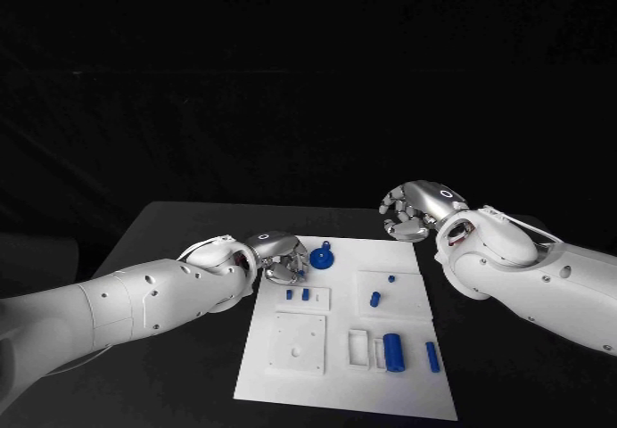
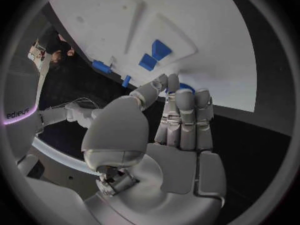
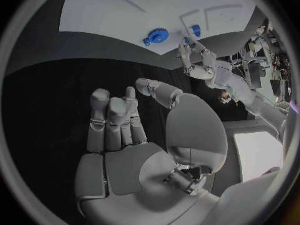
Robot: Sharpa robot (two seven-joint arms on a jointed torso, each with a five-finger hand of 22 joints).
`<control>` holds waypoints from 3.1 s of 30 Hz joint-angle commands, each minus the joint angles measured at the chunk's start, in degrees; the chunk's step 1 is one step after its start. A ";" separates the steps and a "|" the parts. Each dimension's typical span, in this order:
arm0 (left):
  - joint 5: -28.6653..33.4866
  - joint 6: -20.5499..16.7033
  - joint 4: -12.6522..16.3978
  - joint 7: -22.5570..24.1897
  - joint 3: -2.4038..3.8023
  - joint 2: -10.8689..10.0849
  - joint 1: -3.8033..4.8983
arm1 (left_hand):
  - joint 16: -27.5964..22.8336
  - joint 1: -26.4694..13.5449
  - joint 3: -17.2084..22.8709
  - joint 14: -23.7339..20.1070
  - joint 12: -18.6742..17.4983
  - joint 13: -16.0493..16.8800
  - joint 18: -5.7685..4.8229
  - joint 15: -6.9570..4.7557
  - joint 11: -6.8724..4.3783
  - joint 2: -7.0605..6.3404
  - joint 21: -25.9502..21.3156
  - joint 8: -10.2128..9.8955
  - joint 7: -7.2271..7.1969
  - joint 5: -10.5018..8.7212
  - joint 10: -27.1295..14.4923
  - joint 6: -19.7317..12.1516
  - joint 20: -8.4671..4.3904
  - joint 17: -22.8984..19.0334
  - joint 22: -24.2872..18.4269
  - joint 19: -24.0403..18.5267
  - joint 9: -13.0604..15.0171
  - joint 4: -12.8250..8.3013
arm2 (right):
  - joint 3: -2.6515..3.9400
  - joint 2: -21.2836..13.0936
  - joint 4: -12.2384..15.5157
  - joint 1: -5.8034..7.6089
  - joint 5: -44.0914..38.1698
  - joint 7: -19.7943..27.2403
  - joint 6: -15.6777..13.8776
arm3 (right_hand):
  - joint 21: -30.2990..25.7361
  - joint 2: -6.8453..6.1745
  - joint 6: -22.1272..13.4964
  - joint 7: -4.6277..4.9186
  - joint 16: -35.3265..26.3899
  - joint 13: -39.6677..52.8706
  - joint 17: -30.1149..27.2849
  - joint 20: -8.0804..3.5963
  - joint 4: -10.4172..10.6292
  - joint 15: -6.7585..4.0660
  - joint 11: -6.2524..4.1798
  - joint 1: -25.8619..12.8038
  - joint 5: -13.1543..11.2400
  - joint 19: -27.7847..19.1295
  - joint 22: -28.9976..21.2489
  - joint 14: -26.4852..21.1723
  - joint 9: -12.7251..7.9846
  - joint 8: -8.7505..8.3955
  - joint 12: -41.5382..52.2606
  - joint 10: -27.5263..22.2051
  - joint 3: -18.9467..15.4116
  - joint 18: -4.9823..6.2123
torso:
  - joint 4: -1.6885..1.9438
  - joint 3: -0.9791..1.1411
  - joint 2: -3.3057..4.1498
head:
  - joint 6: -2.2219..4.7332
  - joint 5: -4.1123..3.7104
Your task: Assemble the parts on the task board
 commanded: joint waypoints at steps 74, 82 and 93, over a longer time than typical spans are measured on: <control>-4.75 5.48 -2.70 -5.97 -0.07 1.77 -1.90 | 0.61 0.70 0.57 -0.07 -0.36 0.57 0.30 -0.38 -0.18 -0.23 0.66 0.16 -0.60 0.34 -0.03 1.28 -4.03 0.34 0.52 0.15 0.02 -0.05 | 0.03 -0.04 0.08 0.05 -0.05 0.52 1.50 | -0.28 0.13 0.28 0.12 -0.26 -0.18 0.17 -0.19 0.12 -0.17 -0.23 0.11 0.46 -0.05 0.52 -0.30 0.04 0.39 -0.16 -0.25 0.31 1.41 | 0.02 0.02 -0.02 | -0.66 -0.27; -1.45 3.01 -2.82 -4.98 -0.07 1.54 -1.89 | 0.34 0.74 0.62 -0.60 -0.85 0.67 0.18 -0.16 0.05 -0.73 0.66 -0.49 -0.24 0.32 -0.64 0.43 -4.03 0.24 0.70 -0.21 -0.25 -0.08 | 0.03 -0.14 0.08 0.05 -0.04 0.53 1.54 | -0.28 0.12 0.28 0.12 -0.27 -0.19 0.18 -0.19 0.12 -0.17 -0.23 0.11 0.49 -0.05 0.53 -0.30 0.03 0.39 -0.16 -0.25 0.32 1.41 | 0.07 0.03 -0.04 | -0.59 -0.31; -0.65 2.37 -2.99 -4.98 -0.07 1.41 -1.89 | 0.35 2.52 0.36 -2.27 -2.40 0.80 -0.07 0.92 1.16 -3.72 0.59 -3.30 1.25 0.28 -3.36 -4.83 -3.25 0.25 1.32 -1.70 -1.23 -0.09 | 0.03 -0.18 0.09 0.05 0.00 0.54 1.60 | -0.29 0.10 0.25 0.12 -0.29 -0.20 0.18 -0.18 0.12 -0.17 -0.23 0.09 0.53 -0.06 0.53 -0.30 0.02 0.38 -0.16 -0.26 0.30 1.41 | 0.06 -0.01 -0.04 | -0.62 -0.25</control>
